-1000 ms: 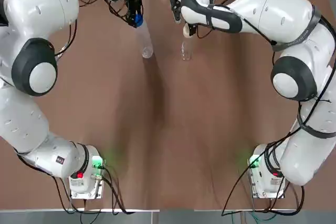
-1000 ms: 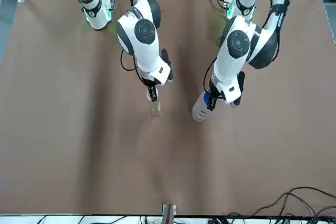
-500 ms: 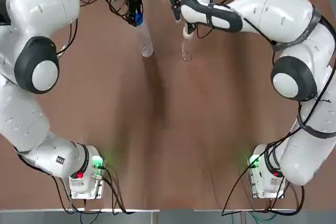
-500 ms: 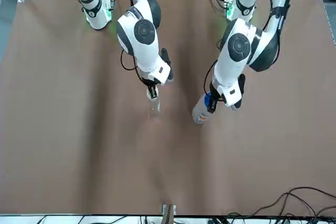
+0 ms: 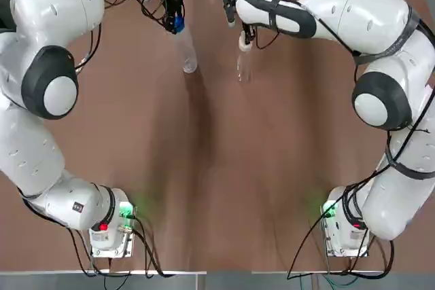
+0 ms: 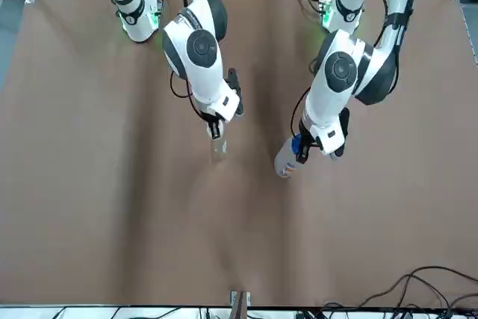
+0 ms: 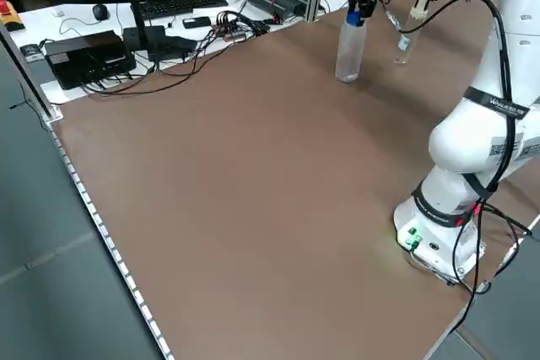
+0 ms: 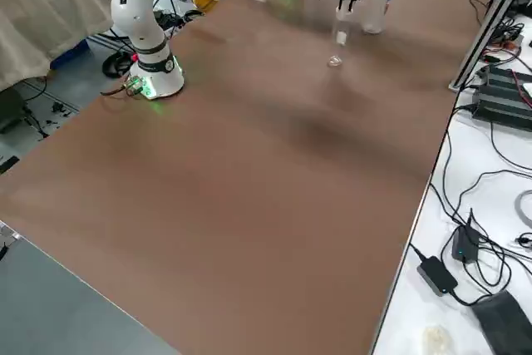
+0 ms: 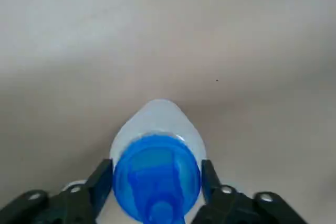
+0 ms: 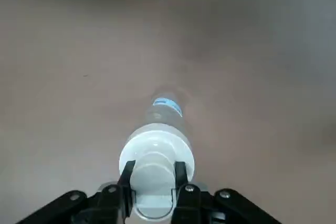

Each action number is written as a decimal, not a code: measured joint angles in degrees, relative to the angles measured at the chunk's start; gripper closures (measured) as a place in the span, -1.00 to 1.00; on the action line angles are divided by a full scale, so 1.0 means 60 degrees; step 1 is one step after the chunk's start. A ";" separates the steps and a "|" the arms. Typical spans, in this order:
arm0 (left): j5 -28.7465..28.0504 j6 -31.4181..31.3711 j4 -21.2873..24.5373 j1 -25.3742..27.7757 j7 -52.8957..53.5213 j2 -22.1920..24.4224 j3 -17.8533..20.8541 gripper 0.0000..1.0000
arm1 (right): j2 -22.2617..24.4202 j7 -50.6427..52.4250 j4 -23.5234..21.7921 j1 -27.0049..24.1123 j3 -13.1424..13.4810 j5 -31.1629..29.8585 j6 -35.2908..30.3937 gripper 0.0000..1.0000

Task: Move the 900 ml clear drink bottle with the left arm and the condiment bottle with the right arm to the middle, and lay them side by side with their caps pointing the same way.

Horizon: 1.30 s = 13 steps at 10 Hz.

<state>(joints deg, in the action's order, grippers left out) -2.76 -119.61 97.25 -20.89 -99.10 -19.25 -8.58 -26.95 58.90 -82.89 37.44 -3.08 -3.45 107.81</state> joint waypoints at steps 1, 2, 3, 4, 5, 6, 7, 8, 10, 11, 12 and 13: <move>-0.0040 0.0000 -0.0045 0.0009 0.0000 -0.0020 0.0007 -0.93 | 0.0086 -0.0751 0.0016 0.0006 -0.0004 0.0007 -0.0032 0.32; -0.0046 0.0000 -0.0067 0.0008 0.0000 -0.0024 0.0010 -1.00 | 0.0192 -0.1629 0.0019 0.0019 -0.0012 0.0011 -0.0060 0.32; -0.0047 0.0000 -0.0078 0.0004 0.0000 -0.0025 0.0009 -1.00 | 0.0296 -0.2613 0.0021 0.0036 -0.0021 0.0012 -0.0089 0.32; -0.0047 0.0000 -0.0089 0.0000 0.0000 -0.0026 0.0009 -1.00 | 0.0389 -0.3609 0.0020 0.0048 -0.0027 0.0014 -0.0119 0.32; -0.0048 0.0000 -0.0103 0.0000 0.0000 -0.0026 0.0008 -1.00 | 0.0460 -0.4740 0.0019 0.0049 -0.0027 0.0016 -0.0137 0.32; -0.0048 0.0000 -0.0115 0.0000 0.0000 -0.0026 0.0008 -1.00 | 0.0494 -0.5887 0.0016 0.0046 -0.0023 0.0017 -0.0138 0.32; -0.0069 0.0000 -0.0138 0.0002 0.0037 -0.0026 0.0008 -1.00 | 0.0497 -0.7004 0.0010 0.0042 -0.0016 0.0018 -0.0123 0.32; -0.0090 0.0000 -0.0216 0.0012 0.0223 -0.0024 0.0008 -1.00 | 0.0497 -0.7957 -0.0020 0.0042 -0.0013 0.0018 -0.0047 0.32; -0.0106 0.0134 -0.0461 0.0100 0.0954 0.0114 0.0011 -1.00 | 0.0495 -0.9550 -0.0070 0.0069 -0.0033 0.0022 0.0105 0.32; -0.0121 0.0456 -0.0514 0.0166 0.1761 0.0346 0.0011 -1.00 | 0.0495 -1.0349 -0.0073 0.0104 -0.0047 0.0024 0.0131 0.32; -0.0140 0.0916 -0.0529 0.0265 0.2929 0.0687 0.0008 -1.00 | 0.0495 -1.1019 -0.0077 0.0140 -0.0058 0.0024 0.0180 0.32; -0.0155 0.1399 -0.0541 0.0501 0.4355 0.1063 0.0003 -1.00 | 0.0494 -1.1663 -0.0077 0.0176 -0.0060 0.0029 0.0298 0.32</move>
<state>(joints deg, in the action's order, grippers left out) -3.69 -111.22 94.01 -17.88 -72.97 -12.87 -8.56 -23.99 -11.08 -83.35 38.50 -3.44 -3.28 109.59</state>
